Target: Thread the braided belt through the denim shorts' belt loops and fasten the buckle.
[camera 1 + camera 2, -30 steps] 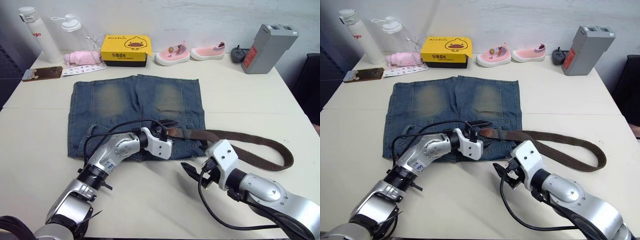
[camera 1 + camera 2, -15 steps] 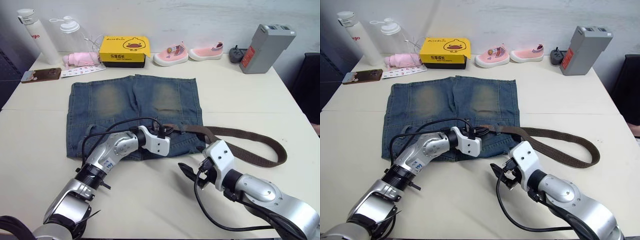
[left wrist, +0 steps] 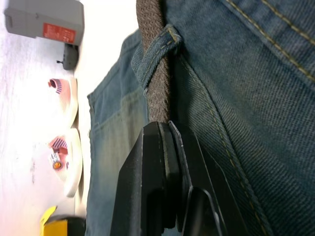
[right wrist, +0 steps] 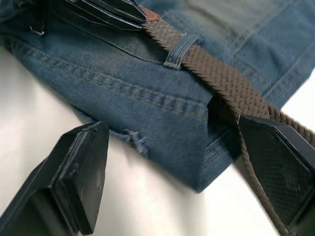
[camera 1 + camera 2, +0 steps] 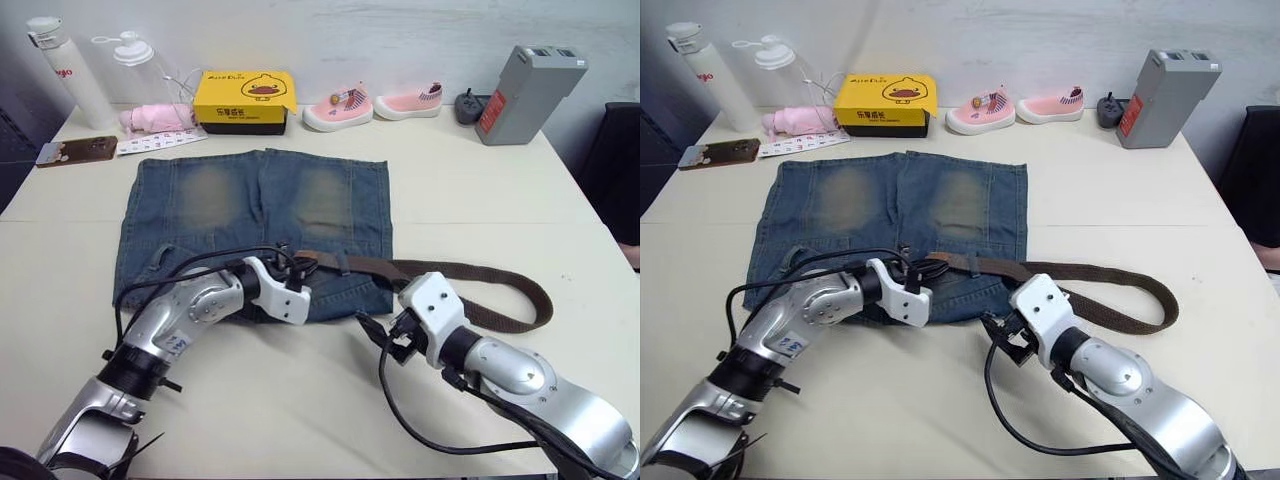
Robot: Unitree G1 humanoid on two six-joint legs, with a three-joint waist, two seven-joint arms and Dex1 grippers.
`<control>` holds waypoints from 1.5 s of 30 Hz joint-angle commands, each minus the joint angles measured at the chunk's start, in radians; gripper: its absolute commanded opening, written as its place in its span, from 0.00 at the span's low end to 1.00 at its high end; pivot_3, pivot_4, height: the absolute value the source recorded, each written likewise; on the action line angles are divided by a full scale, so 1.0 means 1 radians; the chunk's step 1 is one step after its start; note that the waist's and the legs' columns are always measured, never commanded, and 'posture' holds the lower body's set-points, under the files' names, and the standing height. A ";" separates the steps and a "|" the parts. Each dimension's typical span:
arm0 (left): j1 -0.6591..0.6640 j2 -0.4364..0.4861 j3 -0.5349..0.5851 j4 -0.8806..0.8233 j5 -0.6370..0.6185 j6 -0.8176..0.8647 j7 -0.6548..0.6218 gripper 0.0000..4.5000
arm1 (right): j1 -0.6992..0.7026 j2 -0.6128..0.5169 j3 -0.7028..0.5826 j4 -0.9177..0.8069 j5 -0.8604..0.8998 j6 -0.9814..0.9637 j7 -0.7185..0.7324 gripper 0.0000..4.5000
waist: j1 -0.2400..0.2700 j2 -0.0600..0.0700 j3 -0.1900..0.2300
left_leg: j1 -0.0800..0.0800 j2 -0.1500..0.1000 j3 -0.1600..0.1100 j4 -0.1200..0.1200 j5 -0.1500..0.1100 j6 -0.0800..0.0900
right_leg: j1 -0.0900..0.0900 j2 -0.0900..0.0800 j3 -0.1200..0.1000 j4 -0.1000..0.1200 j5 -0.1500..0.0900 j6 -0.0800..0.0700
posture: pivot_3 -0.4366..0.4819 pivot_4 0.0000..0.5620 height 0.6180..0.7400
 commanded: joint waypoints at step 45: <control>0.185 0.151 0.217 -0.237 -0.023 0.026 -0.047 0.00 | -0.019 0.157 0.115 0.289 -0.656 -0.039 0.212 0.01 | 0.011 0.000 0.000 | 0.000 0.000 0.001 0.003 -0.003 0.000 | 0.001 -0.001 -0.003 0.001 0.000 0.000 | 0.48 0.27 0.42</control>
